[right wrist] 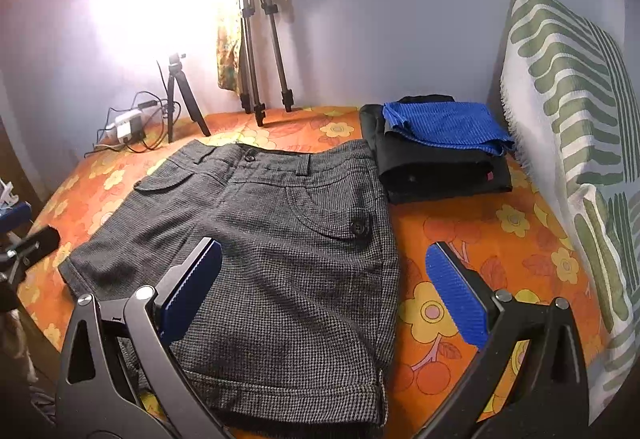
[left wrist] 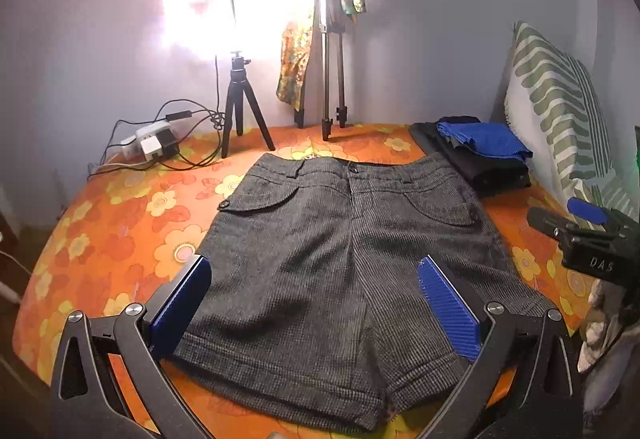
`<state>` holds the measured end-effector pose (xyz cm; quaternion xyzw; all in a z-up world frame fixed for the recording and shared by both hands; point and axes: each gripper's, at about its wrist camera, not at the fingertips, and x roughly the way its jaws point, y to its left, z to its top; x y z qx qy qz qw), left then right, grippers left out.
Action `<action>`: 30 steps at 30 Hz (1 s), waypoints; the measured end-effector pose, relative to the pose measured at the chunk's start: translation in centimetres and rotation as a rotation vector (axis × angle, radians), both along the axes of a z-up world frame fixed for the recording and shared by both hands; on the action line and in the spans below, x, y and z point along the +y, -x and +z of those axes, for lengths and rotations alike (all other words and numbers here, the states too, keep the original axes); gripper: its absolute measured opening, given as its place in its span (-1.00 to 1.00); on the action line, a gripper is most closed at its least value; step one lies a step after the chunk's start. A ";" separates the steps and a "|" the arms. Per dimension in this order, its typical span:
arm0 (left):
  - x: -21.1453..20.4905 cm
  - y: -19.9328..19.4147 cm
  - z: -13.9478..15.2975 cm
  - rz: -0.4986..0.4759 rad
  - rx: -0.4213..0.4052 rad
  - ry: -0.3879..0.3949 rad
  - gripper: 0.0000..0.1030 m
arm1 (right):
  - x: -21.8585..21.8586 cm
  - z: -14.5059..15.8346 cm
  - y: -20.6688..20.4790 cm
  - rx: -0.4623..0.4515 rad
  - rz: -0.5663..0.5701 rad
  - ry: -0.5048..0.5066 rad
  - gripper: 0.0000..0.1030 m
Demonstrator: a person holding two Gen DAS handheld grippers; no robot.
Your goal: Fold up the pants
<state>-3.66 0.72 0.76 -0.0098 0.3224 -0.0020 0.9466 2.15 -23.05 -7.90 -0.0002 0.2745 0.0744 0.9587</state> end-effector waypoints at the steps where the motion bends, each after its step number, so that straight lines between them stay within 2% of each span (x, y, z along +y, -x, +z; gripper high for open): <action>1: -0.2 0.2 -0.1 -0.004 0.001 -0.003 0.99 | 0.0 0.1 0.2 -0.003 0.003 -0.003 1.00; 9: -0.8 1.4 -0.4 -0.014 0.004 -0.006 0.99 | -0.3 0.3 1.4 -0.015 0.016 -0.024 1.00; 30: -1.1 1.5 -0.3 -0.041 -0.022 0.011 0.99 | -0.5 0.0 1.9 -0.017 0.022 -0.021 1.00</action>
